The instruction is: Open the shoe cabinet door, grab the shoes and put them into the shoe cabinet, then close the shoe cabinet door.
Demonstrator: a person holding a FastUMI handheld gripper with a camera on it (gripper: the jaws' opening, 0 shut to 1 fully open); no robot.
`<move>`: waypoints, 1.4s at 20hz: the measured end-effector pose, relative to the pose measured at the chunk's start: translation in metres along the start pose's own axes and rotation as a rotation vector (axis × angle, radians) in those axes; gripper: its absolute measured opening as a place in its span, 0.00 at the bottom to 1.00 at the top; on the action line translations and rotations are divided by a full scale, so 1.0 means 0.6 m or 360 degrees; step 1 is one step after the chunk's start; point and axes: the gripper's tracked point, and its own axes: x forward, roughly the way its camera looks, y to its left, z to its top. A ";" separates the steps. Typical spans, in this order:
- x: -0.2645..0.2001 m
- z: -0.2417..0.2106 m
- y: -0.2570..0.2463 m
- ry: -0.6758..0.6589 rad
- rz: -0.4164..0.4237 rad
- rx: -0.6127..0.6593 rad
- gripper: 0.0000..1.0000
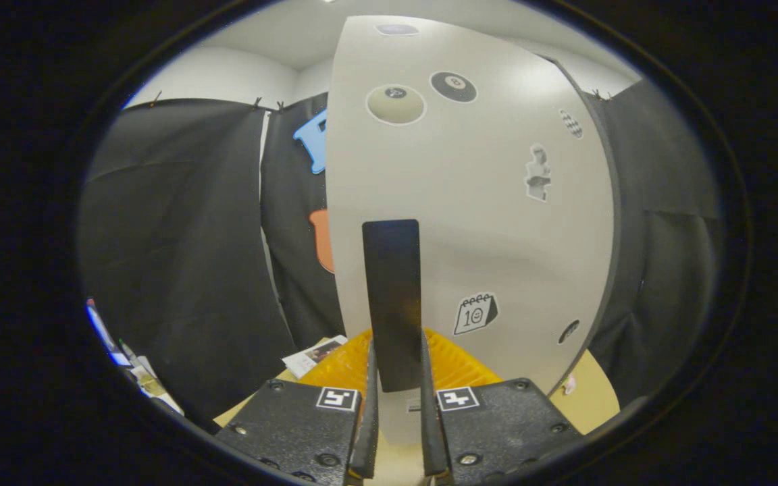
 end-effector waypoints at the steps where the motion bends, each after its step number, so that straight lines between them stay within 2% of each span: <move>1: -0.014 -0.001 -0.006 0.0003 -0.0010 0.0007 0.29; 8: -0.112 -0.007 -0.061 -0.0002 -0.0152 0.0040 0.27; 11: -0.149 -0.009 -0.099 -0.0018 -0.0249 0.0007 0.23; 16: -0.208 -0.007 -0.163 -0.0021 -0.0359 0.0076 0.15; 25: -0.262 -0.006 -0.302 0.0008 -0.0596 0.0121 0.06; 28: -0.270 -0.010 -0.338 0.0018 -0.0584 0.0148 0.05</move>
